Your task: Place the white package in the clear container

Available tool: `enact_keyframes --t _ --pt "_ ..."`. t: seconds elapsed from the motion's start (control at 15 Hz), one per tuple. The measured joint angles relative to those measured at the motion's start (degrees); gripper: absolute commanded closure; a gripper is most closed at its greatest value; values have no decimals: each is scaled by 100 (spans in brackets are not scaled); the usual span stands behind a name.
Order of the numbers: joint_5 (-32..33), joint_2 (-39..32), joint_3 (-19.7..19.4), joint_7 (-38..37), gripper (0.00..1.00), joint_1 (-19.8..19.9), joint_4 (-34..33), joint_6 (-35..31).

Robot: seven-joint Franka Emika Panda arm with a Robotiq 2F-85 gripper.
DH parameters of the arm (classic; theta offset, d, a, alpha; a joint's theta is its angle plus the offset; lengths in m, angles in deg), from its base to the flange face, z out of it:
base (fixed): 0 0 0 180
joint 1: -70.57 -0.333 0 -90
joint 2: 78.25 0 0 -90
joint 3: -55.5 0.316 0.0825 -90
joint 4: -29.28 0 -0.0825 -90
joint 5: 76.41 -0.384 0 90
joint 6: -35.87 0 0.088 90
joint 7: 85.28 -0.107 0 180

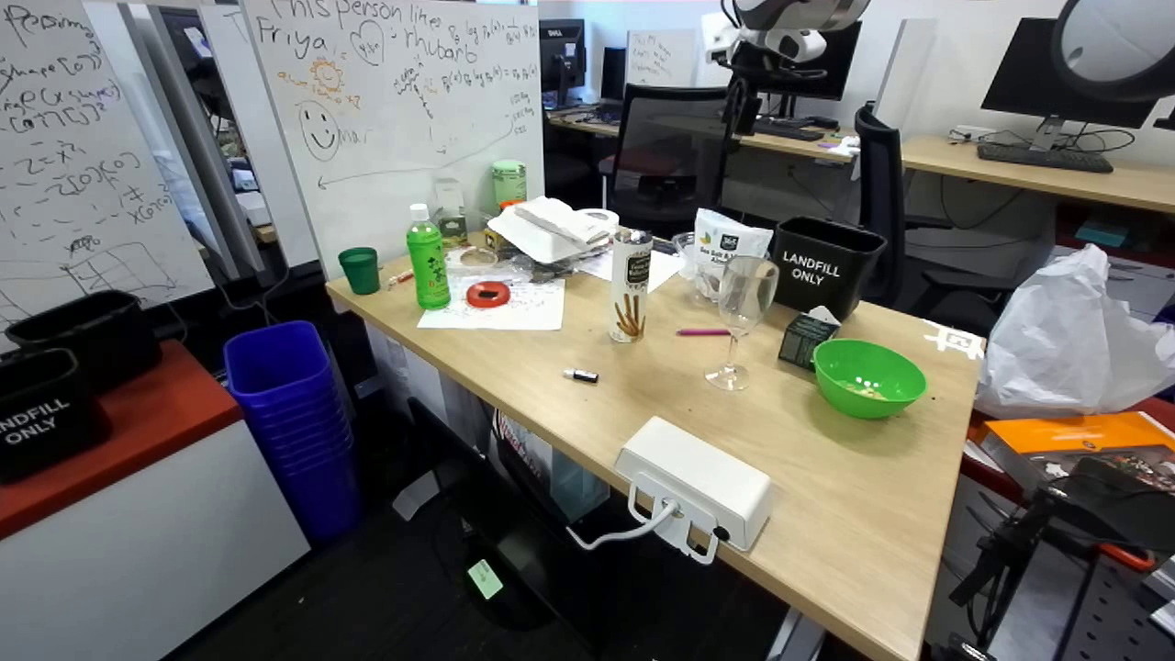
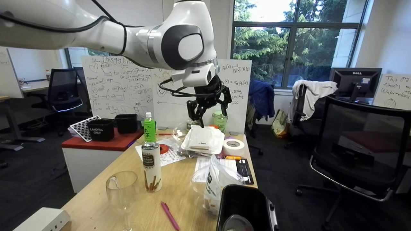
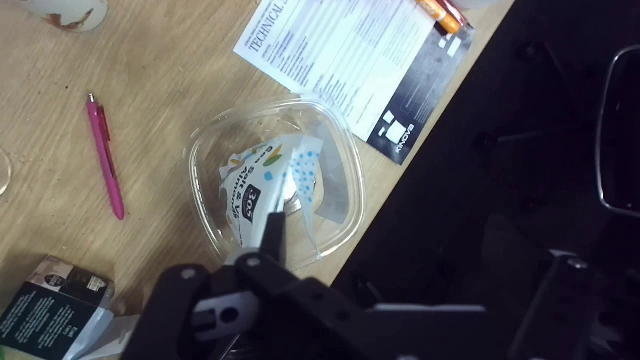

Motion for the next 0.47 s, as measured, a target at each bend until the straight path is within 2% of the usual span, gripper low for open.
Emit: enact_keyframes --t 0.13,0.47 --pt "-22 97 70 282 0 22 166 -58" --pt "-22 155 100 358 0 23 278 -84"
